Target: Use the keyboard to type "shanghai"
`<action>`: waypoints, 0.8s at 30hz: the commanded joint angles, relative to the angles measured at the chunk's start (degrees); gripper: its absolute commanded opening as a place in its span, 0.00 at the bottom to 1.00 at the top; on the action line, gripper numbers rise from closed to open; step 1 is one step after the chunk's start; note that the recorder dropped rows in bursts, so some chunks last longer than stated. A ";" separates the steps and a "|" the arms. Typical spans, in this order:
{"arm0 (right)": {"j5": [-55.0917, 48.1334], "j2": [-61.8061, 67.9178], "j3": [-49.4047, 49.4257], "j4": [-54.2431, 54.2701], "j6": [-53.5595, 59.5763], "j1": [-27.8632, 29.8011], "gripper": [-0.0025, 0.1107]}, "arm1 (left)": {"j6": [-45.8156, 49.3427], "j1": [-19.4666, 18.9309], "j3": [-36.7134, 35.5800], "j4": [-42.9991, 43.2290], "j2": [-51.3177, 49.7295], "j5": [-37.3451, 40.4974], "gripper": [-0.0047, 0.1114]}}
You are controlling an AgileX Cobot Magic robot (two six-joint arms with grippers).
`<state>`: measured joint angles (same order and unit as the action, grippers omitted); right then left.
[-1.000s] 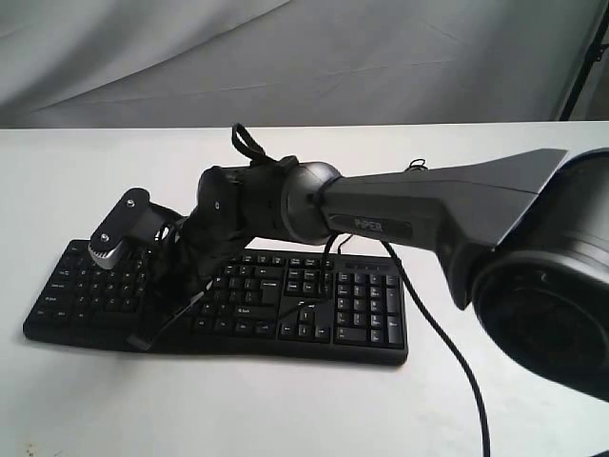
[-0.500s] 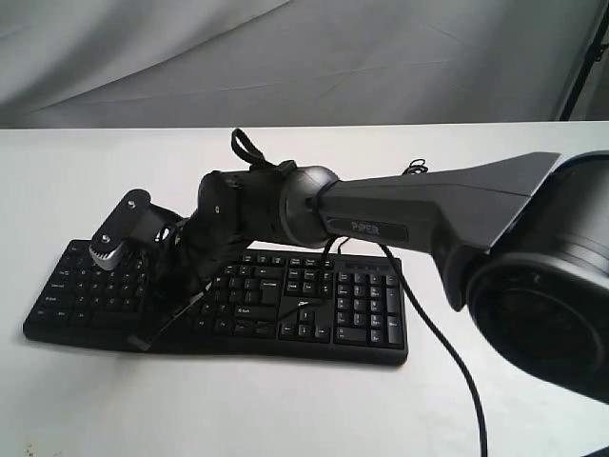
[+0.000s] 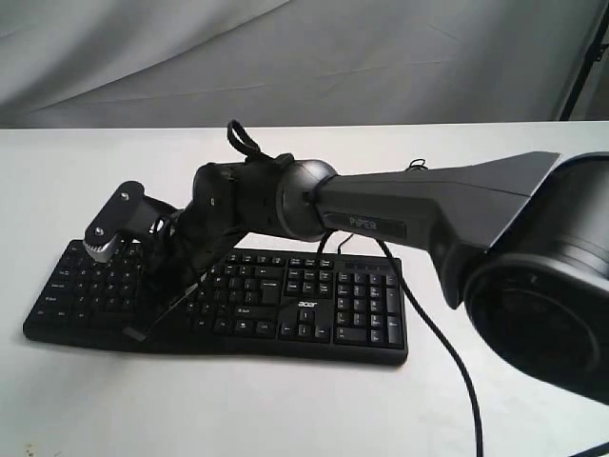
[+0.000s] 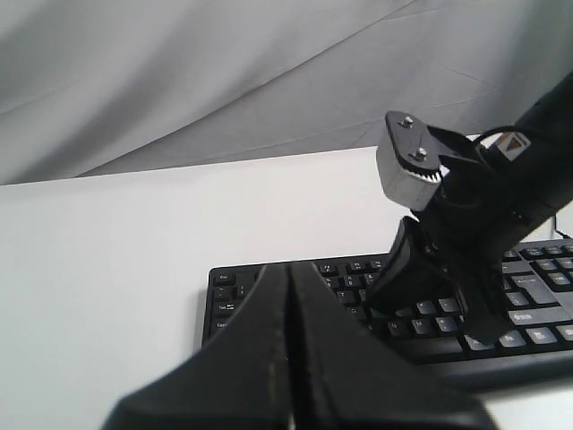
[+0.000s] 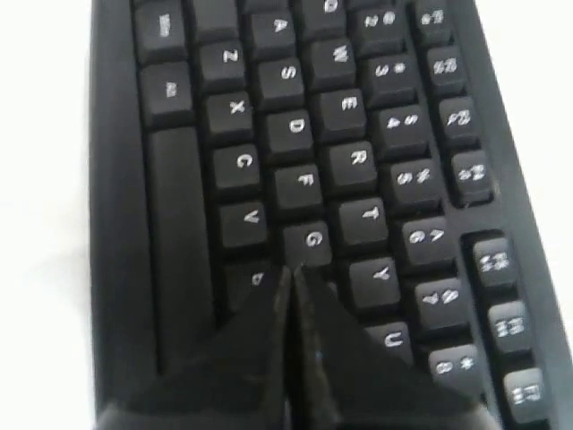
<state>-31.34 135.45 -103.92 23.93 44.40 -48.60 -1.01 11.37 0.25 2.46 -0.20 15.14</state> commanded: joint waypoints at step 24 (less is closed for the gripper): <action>-3.42 6.04 -10.14 -0.05 -0.66 -0.02 0.02 | -0.01 0.23 -0.25 0.04 0.20 -0.27 0.04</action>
<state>-34.45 141.33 -113.68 23.60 43.80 -48.60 -1.01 11.37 0.25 2.46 -0.20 15.14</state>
